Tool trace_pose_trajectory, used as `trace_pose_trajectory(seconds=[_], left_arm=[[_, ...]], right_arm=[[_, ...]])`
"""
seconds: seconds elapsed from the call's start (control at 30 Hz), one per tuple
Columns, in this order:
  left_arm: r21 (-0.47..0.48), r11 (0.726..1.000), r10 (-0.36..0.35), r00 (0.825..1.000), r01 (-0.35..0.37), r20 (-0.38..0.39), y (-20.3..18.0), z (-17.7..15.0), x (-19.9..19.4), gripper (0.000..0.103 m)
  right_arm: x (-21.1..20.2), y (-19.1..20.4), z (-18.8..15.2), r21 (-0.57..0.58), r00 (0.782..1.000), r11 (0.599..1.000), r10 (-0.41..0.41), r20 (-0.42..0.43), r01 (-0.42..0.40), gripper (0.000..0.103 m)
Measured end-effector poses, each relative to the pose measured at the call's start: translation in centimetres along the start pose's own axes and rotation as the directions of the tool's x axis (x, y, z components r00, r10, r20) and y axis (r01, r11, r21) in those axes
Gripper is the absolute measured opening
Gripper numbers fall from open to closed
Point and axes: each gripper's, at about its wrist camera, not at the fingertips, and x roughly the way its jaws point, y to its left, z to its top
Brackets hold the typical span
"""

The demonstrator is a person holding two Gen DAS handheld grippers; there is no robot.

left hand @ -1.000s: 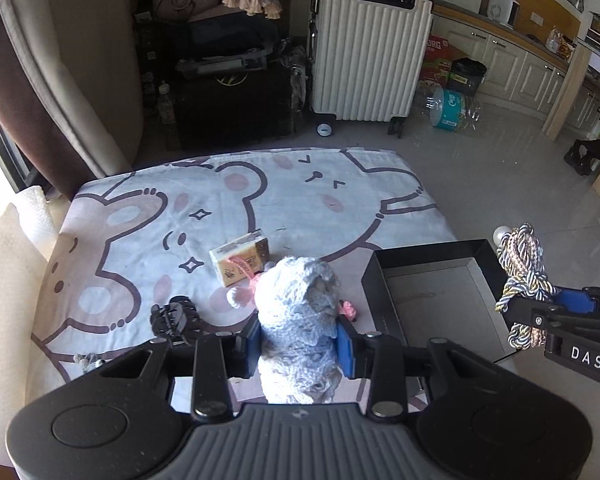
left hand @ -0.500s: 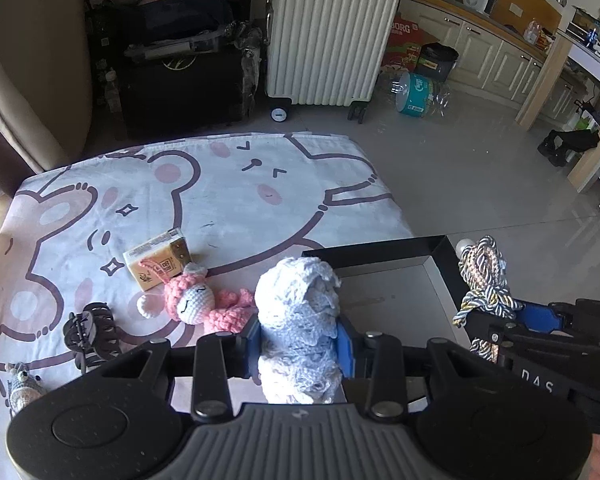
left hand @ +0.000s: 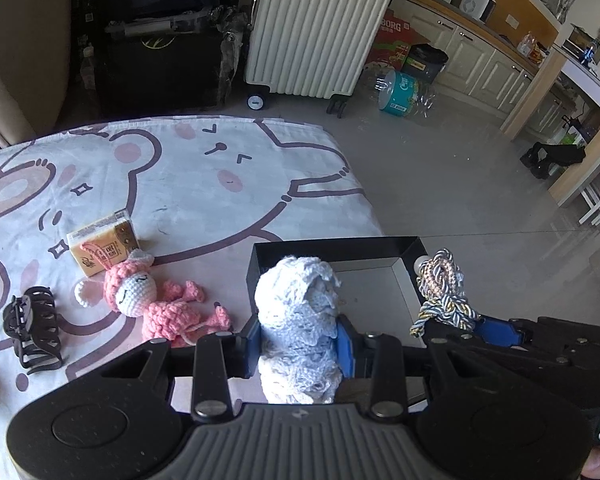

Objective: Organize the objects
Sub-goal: 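Carry the rope with the right tool while the left tool carries the lump toward the black box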

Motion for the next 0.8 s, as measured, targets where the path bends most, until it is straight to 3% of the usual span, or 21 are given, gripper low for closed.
trace_pose_trajectory(seconds=[0.27, 0.63, 0.8], left_arm=[[-0.082, 0.994, -0.083, 0.995, 0.078, -0.049, -0.5, -0.6, 2.7, 0.039], [-0.197, 0.979, -0.078, 0.989, 0.052, -0.127, 0.7, -1.8, 5.9, 0.039], [-0.187, 0.981, -0.080, 0.988, 0.054, -0.135, 0.9, -2.1, 5.9, 0.041]], right_arm=[[3.0, -0.5, -1.1, 0.015, 0.999, 1.000, 0.024, -0.048, -0.024, 0.034], [6.0, -1.4, -2.1, 0.046, 0.994, 0.999, 0.033, -0.106, -0.028, 0.034], [7.0, -0.7, -2.5, 0.039, 0.991, 0.998, 0.049, -0.128, -0.044, 0.034]])
